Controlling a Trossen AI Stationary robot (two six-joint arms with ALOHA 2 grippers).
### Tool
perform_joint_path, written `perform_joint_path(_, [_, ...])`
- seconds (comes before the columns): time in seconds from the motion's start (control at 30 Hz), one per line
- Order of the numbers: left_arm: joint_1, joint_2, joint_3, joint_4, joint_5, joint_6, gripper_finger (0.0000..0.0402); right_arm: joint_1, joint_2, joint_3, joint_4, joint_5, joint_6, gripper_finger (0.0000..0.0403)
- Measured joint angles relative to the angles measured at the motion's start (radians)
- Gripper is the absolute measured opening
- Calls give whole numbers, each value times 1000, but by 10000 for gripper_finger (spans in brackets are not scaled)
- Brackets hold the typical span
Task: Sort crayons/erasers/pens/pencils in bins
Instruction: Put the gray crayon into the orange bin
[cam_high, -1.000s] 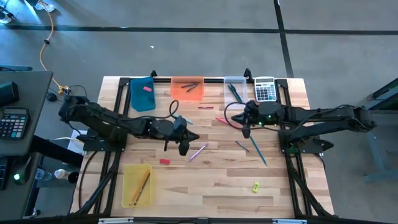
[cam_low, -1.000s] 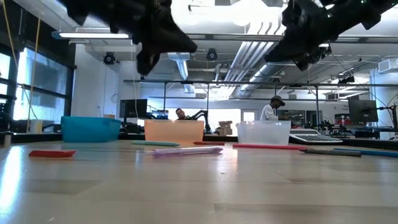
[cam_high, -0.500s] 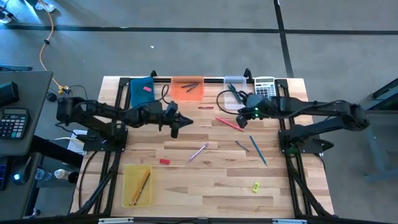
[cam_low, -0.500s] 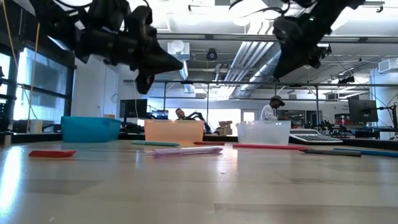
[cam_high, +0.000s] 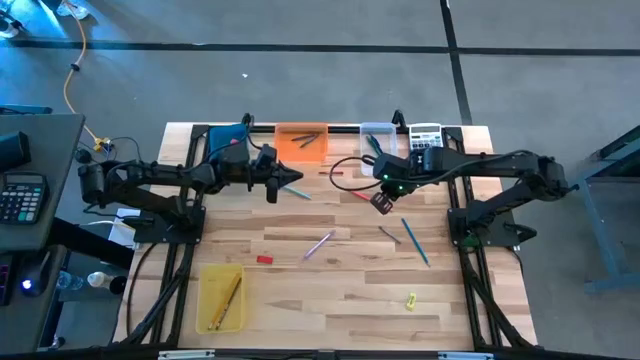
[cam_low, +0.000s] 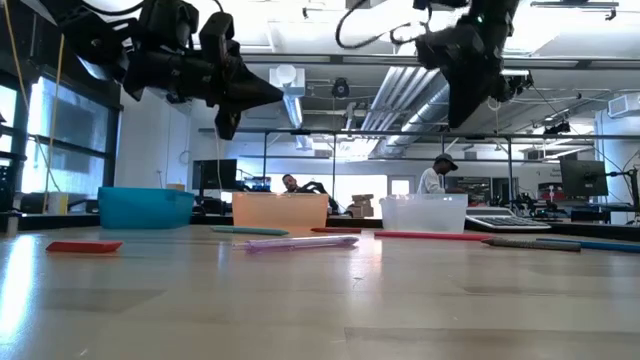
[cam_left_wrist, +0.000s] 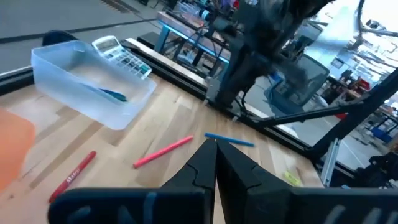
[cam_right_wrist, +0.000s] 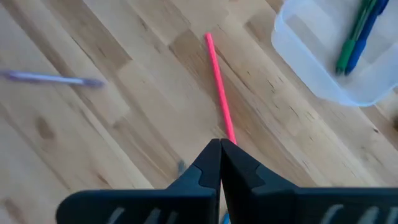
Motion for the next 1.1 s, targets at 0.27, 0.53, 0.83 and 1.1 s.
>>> perform_joint_path(0.27, [18,0,0,-47,-104,15,0,-110,-49,-229,261,-208,-270,0])
perform_joint_path(0.53, [18,1,0,-175,-205,-19,0,-120,-40,-294,344,-299,-422,0])
perform_joint_path(0.83, [24,1,0,-190,-155,45,0,46,-38,-294,321,-221,-105,0])
perform_joint_path(1.1, [24,1,0,-189,-154,122,0,130,6,-294,261,-143,76,65])
